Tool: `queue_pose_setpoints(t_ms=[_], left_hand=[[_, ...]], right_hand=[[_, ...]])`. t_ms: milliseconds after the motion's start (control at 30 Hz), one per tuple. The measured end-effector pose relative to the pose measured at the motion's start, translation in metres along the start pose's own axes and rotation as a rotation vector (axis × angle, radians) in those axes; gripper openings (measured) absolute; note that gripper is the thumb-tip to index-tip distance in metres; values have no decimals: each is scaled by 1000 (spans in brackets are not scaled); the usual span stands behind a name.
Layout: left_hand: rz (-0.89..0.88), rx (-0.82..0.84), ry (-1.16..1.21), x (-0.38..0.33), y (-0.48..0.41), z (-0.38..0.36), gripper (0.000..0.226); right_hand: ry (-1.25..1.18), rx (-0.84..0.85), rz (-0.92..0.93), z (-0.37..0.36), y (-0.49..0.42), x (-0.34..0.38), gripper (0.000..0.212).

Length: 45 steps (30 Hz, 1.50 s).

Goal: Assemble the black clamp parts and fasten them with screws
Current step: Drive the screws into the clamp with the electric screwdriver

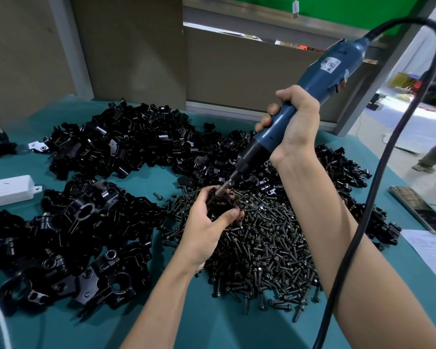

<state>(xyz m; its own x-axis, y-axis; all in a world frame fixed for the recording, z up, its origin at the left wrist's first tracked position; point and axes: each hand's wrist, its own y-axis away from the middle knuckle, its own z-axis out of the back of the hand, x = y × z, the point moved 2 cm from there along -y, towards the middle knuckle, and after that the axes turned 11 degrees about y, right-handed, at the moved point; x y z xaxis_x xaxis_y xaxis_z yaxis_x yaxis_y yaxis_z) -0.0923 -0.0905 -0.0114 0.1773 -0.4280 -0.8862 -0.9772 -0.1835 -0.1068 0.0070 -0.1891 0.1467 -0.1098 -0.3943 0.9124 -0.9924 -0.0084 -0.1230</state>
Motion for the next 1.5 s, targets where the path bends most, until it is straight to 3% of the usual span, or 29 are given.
queue_pose_setpoints(t_ms=[233,500,600,733,833,933,1000,1200,1333,1500], left_hand=[[-60,-24,-17,2,-3,1,31],[28,61,150,5,1,-7,32],[44,96,196,4,2,-7,32],[75,131,235,2,3,-5,32],[108,84,208,2,3,-3,30],[84,-66,405,-1,-3,9,25],[35,-78,484,-4,-6,15,23],[4,15,465,-2,-5,14,27],[9,63,438,-3,-3,12,44],[10,81,364,-4,-2,12,39]], right_hand=[[-12,21,2,-1,1,0,15],[15,79,63,-2,5,9,17],[-17,228,68,-4,9,14,8],[-146,497,32,-3,12,18,23],[-180,578,44,1,12,22,29],[-200,533,139,9,9,35,27],[-211,481,178,13,7,43,22],[-159,353,139,14,7,34,18],[-152,312,110,13,7,21,16],[-149,285,100,13,3,17,15]])
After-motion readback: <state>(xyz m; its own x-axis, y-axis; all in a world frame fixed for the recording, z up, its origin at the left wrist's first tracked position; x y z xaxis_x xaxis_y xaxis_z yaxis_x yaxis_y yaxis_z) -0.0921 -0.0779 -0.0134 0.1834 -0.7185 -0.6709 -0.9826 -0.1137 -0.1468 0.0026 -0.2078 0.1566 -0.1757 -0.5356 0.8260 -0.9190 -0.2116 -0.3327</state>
